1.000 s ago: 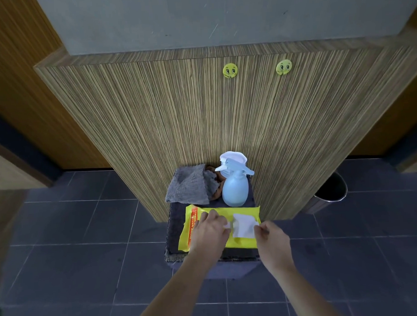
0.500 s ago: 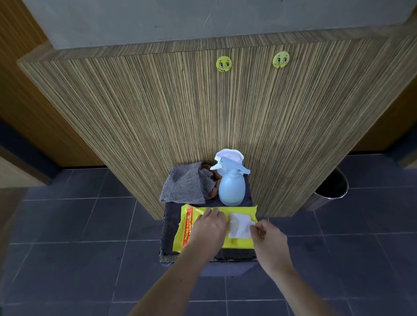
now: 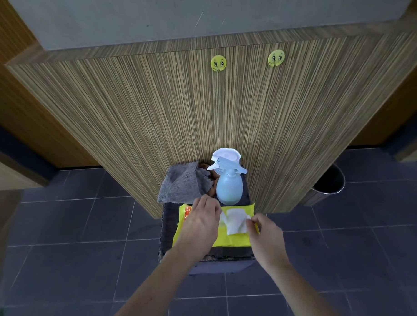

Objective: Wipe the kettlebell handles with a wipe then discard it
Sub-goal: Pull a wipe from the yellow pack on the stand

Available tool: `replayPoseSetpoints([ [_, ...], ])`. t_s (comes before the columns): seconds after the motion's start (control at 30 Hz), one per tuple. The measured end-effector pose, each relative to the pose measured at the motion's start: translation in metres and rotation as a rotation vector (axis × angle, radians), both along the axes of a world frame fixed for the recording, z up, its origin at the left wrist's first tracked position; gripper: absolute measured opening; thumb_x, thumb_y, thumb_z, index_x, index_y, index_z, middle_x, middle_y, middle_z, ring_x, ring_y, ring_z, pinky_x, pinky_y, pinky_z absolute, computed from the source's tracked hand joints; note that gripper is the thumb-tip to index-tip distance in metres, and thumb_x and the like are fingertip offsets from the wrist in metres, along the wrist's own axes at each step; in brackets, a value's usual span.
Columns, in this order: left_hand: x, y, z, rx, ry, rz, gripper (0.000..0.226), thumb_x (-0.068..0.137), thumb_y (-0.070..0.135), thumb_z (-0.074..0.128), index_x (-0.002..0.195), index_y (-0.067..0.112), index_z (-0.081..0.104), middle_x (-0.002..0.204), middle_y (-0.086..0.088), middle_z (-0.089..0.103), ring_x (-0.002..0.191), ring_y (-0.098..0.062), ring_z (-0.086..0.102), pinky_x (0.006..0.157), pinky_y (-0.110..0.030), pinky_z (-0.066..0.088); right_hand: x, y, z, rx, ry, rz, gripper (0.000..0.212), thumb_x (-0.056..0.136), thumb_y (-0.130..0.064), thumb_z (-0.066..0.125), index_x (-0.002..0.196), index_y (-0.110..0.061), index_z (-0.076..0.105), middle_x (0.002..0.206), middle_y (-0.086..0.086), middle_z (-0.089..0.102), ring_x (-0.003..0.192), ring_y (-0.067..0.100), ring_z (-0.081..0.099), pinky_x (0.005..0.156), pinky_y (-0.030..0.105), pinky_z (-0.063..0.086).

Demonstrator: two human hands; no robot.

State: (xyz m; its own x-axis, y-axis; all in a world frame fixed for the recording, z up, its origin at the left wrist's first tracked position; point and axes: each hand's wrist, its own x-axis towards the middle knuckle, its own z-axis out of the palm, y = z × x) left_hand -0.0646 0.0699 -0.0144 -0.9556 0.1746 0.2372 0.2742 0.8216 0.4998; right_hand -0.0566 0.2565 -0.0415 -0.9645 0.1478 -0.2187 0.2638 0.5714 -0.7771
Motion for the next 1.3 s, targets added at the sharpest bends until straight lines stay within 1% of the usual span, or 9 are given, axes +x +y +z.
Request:
replayPoseSetpoints([
  [0.3, 0.011, -0.027, 0.065, 0.304, 0.030, 0.208, 0.010, 0.106, 0.014, 0.052, 0.098, 0.018, 0.056, 0.099, 0.010, 0.055, 0.096, -0.019, 0.056, 0.088, -0.027, 0.045, -0.002, -0.010, -0.004, -0.010, 0.041, -0.004, 0.020, 0.101, -0.026, 0.060, 0.084, -0.018, 0.062, 0.082, -0.009, 0.060, 0.076, 0.008, 0.056, 0.060, 0.022, 0.038],
  [0.47, 0.010, -0.032, 0.131, 0.414, 0.173, 0.281, 0.011, 0.106, 0.014, 0.052, 0.100, 0.023, 0.053, 0.093, 0.010, 0.058, 0.086, -0.005, 0.056, 0.075, -0.012, 0.041, -0.002, -0.016, -0.010, -0.002, 0.064, 0.004, 0.018, 0.101, -0.027, 0.061, 0.083, -0.021, 0.061, 0.085, -0.008, 0.060, 0.081, 0.012, 0.056, 0.064, 0.023, 0.039],
  [0.67, 0.015, -0.050, 0.180, 0.548, 0.242, 0.338, 0.009, 0.110, 0.021, 0.045, 0.103, 0.023, 0.050, 0.068, -0.001, 0.050, 0.049, -0.006, 0.042, 0.045, -0.017, 0.033, 0.003, -0.034, -0.010, 0.026, 0.190, 0.055, 0.017, 0.101, -0.027, 0.060, 0.085, -0.020, 0.060, 0.093, -0.013, 0.062, 0.094, 0.012, 0.057, 0.073, 0.029, 0.042],
  [0.8, 0.019, -0.053, 0.179, 0.595, 0.209, 0.409, 0.012, 0.111, 0.017, 0.041, 0.102, 0.020, 0.046, 0.064, 0.008, 0.046, 0.052, -0.003, 0.045, 0.048, -0.014, 0.036, 0.006, -0.059, -0.014, 0.110, 0.316, 0.252, 0.024, 0.104, -0.038, 0.053, 0.097, -0.017, 0.063, 0.100, -0.008, 0.065, 0.096, 0.013, 0.060, 0.074, 0.029, 0.051],
  [0.87, 0.021, -0.054, 0.172, 0.640, 0.186, 0.475, 0.014, 0.111, 0.019, 0.041, 0.099, 0.024, 0.046, 0.066, 0.008, 0.045, 0.054, -0.004, 0.044, 0.049, -0.017, 0.036, 0.007, -0.070, -0.022, 0.186, 0.308, 0.377, 0.040, 0.105, -0.049, 0.042, 0.107, -0.017, 0.066, 0.119, -0.005, 0.066, 0.114, 0.017, 0.061, 0.087, 0.032, 0.054],
  [0.97, 0.024, -0.058, 0.160, 0.688, 0.127, 0.562, 0.013, 0.110, 0.022, 0.042, 0.099, 0.023, 0.047, 0.071, 0.002, 0.044, 0.059, -0.006, 0.043, 0.049, -0.020, 0.036, 0.014, -0.084, -0.037, 0.337, 0.235, 0.550, 0.075, 0.102, -0.068, 0.012, 0.134, -0.022, 0.061, 0.158, 0.001, 0.047, 0.151, 0.027, 0.036, 0.117, 0.043, 0.040],
  [1.07, 0.026, -0.061, 0.148, 0.654, 0.069, 0.560, 0.016, 0.110, 0.022, 0.043, 0.095, 0.024, 0.047, 0.068, 0.000, 0.043, 0.057, -0.008, 0.042, 0.047, -0.018, 0.036, 0.022, -0.089, -0.046, 0.528, 0.171, 0.674, 0.076, 0.101, -0.066, 0.006, 0.157, -0.026, 0.036, 0.172, 0.001, 0.013, 0.159, 0.029, 0.006, 0.129, 0.046, 0.010],
  [1.17, 0.026, -0.065, 0.135, 0.649, 0.003, 0.541, 0.014, 0.110, 0.026, 0.045, 0.096, 0.026, 0.049, 0.063, 0.001, 0.041, 0.051, -0.006, 0.037, 0.046, -0.020, 0.035, 0.029, -0.089, -0.050, 0.668, 0.187, 0.698, 0.072, 0.099, -0.061, 0.027, 0.160, -0.022, 0.032, 0.171, 0.007, 0.019, 0.157, 0.033, 0.017, 0.120, 0.049, 0.011],
  [1.3, 0.024, -0.069, 0.121, 0.611, -0.046, 0.478, 0.013, 0.108, 0.027, 0.048, 0.096, 0.029, 0.050, 0.056, 0.012, 0.048, 0.053, -0.008, 0.044, 0.051, -0.025, 0.039, 0.031, -0.090, -0.053, 0.686, 0.180, 0.702, 0.077, 0.096, -0.062, 0.033, 0.161, -0.021, 0.031, 0.171, 0.008, 0.020, 0.156, 0.034, 0.019, 0.119, 0.051, 0.014],
])
